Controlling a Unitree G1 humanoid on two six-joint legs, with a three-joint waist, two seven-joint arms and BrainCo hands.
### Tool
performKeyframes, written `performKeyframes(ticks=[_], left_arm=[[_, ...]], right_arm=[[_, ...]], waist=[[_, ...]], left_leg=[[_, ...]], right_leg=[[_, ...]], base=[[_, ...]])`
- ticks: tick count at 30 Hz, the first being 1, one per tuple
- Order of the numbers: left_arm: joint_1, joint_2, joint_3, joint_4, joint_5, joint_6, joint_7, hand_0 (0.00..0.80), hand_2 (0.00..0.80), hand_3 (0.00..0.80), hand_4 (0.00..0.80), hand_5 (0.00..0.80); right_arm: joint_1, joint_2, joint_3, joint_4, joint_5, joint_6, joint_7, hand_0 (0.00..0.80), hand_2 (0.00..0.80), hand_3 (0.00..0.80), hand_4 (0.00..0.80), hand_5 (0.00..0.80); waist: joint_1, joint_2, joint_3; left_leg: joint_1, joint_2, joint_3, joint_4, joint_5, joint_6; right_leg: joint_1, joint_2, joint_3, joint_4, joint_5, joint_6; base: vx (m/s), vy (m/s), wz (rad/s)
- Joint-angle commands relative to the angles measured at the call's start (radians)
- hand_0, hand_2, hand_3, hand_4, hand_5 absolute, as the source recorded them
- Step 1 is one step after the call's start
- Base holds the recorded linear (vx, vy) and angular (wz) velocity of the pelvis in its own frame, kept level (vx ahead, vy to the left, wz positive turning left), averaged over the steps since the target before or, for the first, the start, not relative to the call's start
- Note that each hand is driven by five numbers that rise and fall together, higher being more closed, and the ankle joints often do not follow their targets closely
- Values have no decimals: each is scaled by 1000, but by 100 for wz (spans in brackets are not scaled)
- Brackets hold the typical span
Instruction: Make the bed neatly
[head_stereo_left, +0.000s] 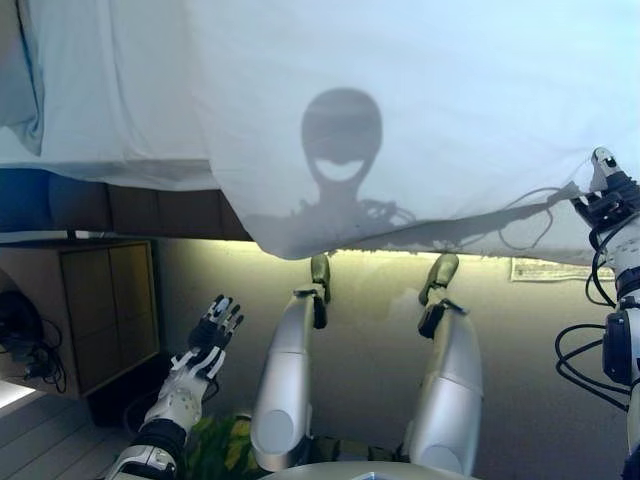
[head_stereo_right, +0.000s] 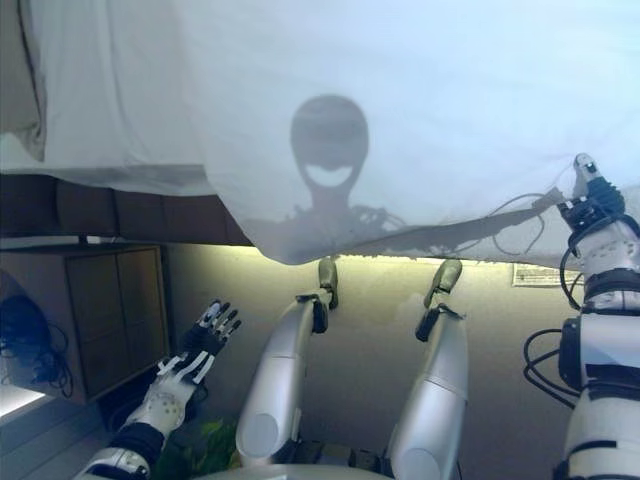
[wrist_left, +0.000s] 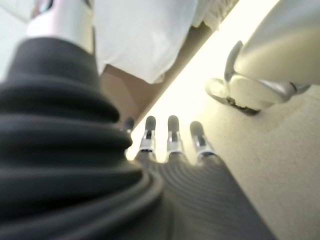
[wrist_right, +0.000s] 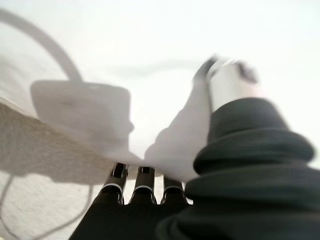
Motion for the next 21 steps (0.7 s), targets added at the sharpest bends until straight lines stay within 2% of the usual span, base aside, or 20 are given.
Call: performKeyframes(ticks=[1, 8, 17, 21], left_arm=[[74, 28, 19, -4, -12, 4, -17, 0, 0, 0, 0, 0], [86, 24, 35, 29, 20, 25, -10, 0, 0, 0, 0, 0], [77, 28, 57, 78, 56, 39, -16, 0, 0, 0, 0, 0], [75, 27, 60, 113, 93, 41, -19, 0, 0, 0, 0, 0]], right_arm=[[-69, -112, 34, -79, -55, -51, 18, 800, 800, 800, 800, 800], [-39, -122, 39, -44, -126, 16, 14, 800, 800, 800, 800, 800], [45, -113, 7, -37, -176, 47, 77, 800, 800, 800, 800, 800], [81, -96, 23, -50, -181, 83, 212, 800, 800, 800, 800, 800]], waist=[[-4, 32, 3], [-5, 7, 3], [-10, -41, -17], [-9, -78, -58]], left_leg=[[36, -19, -24, -103, 64, 0], [133, -6, -13, -124, 60, -6], [282, 19, 19, -163, 53, -19], [355, 38, 36, -191, 57, -28]], right_leg=[[54, 15, -29, 123, -136, 22], [164, 16, -46, 72, -130, 25], [334, 12, -72, -20, -115, 41], [424, 12, -93, -83, -101, 46]], base=[[-3, 30, -7], [8, 29, -4], [45, 24, -1], [98, 34, -3]])
